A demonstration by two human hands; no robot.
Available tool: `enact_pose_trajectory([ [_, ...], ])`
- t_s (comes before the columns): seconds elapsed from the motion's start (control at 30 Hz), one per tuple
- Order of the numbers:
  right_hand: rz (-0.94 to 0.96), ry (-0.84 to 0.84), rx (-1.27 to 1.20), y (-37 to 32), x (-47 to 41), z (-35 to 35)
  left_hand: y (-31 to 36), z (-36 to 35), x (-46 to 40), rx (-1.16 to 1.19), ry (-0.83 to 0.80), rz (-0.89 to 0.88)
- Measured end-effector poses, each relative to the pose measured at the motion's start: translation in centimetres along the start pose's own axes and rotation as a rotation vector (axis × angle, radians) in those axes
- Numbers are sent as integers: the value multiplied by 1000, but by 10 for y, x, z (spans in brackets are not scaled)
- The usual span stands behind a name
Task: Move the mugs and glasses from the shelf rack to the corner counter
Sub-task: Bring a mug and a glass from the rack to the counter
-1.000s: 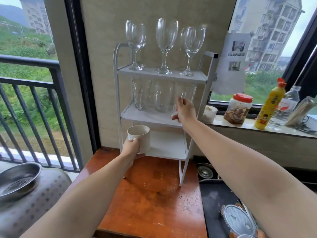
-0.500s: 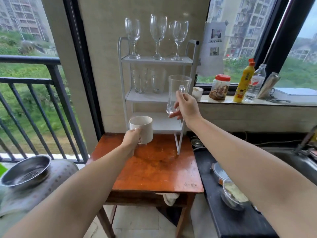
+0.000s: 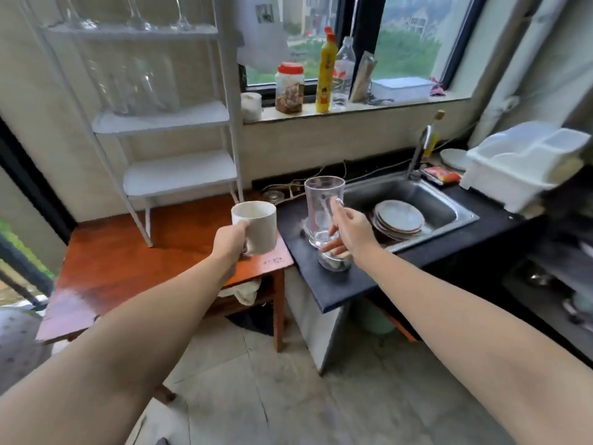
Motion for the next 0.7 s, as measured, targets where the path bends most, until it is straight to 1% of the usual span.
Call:
enact_pose_trajectory([
  [0.1, -59, 82, 81, 30, 15, 58, -1, -58, 11, -65, -96, -19],
  [0.17, -108, 119, 78, 47, 29, 98, -2, -100, 21, -121, -176, -26],
  [0.27, -176, 217, 82, 76, 53, 167, -8, -178, 42, -169, -290, -10],
  [0.37, -249, 336, 75, 103, 78, 244, -22, -267, 74, -207, -386, 16],
  [0.4, -265, 359, 75, 110, 83, 259, -25, -282, 84, -213, -408, 24],
  [0.47, -299, 431, 58, 127, 101, 311, -41, -340, 113, -250, -503, 48],
  [0.63, -377, 603, -2, 162, 149, 421, -70, -454, 181, -349, -670, 42],
  [0.7, -407, 669, -19, 174, 168, 455, -78, -490, 205, -369, -726, 29],
])
Point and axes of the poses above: each hand's wrist, its own x-axis away from the middle knuckle, its own z-axis out of the back of the hand, y = z × x, the point moved 2 cm from there along -x, towards the middle knuckle, and after that the axes turned 5 degrees about z, right-handed, at the moved point
